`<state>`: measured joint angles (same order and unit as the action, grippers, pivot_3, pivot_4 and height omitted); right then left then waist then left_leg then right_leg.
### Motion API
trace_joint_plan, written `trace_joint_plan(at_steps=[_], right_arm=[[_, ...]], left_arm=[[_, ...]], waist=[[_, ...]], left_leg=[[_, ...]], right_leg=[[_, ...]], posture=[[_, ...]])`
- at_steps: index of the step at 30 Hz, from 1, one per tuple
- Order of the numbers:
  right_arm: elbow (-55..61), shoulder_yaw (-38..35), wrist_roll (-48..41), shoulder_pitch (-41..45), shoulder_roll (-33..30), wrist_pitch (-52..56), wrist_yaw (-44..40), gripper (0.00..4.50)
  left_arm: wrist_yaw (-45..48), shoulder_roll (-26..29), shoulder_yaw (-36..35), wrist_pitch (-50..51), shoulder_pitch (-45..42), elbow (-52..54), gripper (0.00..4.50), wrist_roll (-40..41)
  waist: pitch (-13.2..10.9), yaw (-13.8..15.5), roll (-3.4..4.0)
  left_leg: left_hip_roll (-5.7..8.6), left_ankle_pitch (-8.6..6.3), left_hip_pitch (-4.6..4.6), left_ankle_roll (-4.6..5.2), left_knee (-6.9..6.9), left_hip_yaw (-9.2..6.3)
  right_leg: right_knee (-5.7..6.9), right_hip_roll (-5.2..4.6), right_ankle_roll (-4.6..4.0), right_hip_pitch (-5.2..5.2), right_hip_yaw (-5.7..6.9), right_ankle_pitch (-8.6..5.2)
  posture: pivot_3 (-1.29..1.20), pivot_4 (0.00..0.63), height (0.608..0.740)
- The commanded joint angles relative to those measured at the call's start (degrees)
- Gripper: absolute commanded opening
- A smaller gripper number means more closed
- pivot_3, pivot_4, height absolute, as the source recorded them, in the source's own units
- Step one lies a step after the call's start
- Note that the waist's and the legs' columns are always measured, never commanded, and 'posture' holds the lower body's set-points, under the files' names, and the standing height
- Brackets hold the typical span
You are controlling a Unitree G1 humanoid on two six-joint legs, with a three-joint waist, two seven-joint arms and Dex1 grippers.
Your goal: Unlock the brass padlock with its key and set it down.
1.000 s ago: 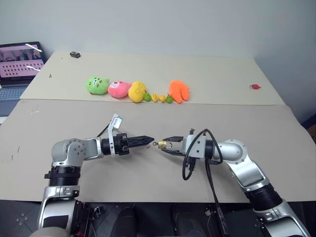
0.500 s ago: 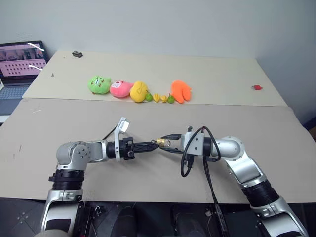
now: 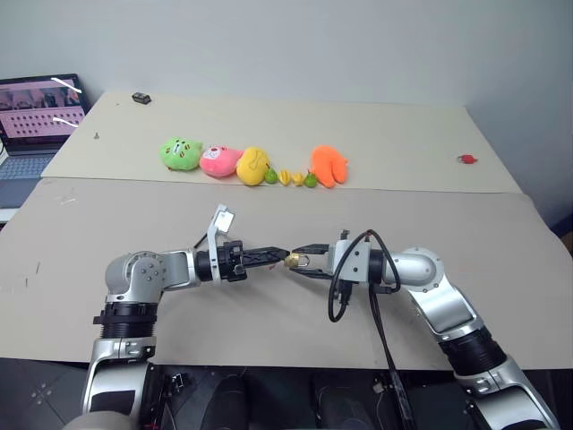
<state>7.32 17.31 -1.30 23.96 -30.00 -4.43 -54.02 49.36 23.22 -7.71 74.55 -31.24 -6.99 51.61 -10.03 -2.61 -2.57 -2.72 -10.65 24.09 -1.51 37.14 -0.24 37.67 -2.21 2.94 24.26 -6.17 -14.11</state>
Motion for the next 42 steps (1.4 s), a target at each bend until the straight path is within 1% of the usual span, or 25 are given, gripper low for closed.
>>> trace_joint_plan(at_steps=[1,8,18,29,40,41,42], right_arm=[[1.26,-1.17,-0.62,0.51,-0.34,-0.57,0.08,0.95],[0.24,-1.28,-0.6,0.81,-0.21,-0.8,0.14,0.95],[-0.07,-1.07,-0.43,-0.02,-0.4,-1.08,0.06,0.95],[0.23,-1.18,-0.61,0.39,-0.38,-0.78,-0.11,0.95],[0.62,-1.22,-0.64,-0.18,-0.69,-0.55,-0.3,0.95],[0.61,-1.25,-0.7,-0.13,-0.7,-0.52,-0.33,0.95],[0.67,-1.29,-0.76,-0.14,-0.72,-0.48,-0.34,0.95]], left_arm=[[0.39,0.25,0.67,-0.19,-0.03,1.71,1.06,0.5],[1.32,1.96,1.35,1.87,1.48,2.95,1.06,1.47],[2.04,4.41,-0.05,0.58,3.54,1.54,1.06,0.85],[0.7,1.93,-0.44,1.03,2.51,1.71,1.06,1.61],[-1.05,0.08,-1.13,-1.34,2.08,0.28,1.06,0.74],[-1.22,0.0,-1.1,-1.38,2.22,0.52,0.55,0.82],[-1.37,-0.07,-1.11,-1.39,2.38,0.76,0.4,0.92]], waist=[[0.0,-0.01,0.0],[0.0,-0.08,0.0],[0.0,-0.03,0.0],[0.0,-0.03,0.0],[0.0,-0.02,0.0],[0.0,-0.02,0.0],[0.0,-0.02,0.0]], left_leg=[[0.0,0.0,0.0,0.0,0.0,0.0],[0.0,0.0,0.0,0.0,0.0,0.0],[0.0,0.0,-0.01,0.0,0.0,0.0],[0.0,0.0,-0.01,0.0,0.0,0.0],[0.0,0.0,0.0,0.0,0.0,0.0],[0.0,0.0,0.0,0.0,0.0,0.0],[0.0,0.0,-0.01,0.0,0.0,0.0]], right_leg=[[0.0,0.0,0.0,0.0,0.0,0.0],[0.0,0.0,0.0,0.0,-0.01,0.0],[-0.01,0.0,0.01,0.0,0.0,0.0],[-0.01,0.0,0.01,0.0,0.0,0.0],[-0.02,0.0,0.0,0.0,0.0,0.0],[-0.02,0.0,0.0,0.0,0.0,0.0],[-0.02,0.0,0.0,0.0,0.0,0.0]], posture=[[0.0,0.15,0.717],[0.0,0.15,0.717],[0.0,0.15,0.717],[0.0,0.15,0.717],[0.0,0.15,0.717],[0.0,0.15,0.717],[0.0,0.15,0.717]])
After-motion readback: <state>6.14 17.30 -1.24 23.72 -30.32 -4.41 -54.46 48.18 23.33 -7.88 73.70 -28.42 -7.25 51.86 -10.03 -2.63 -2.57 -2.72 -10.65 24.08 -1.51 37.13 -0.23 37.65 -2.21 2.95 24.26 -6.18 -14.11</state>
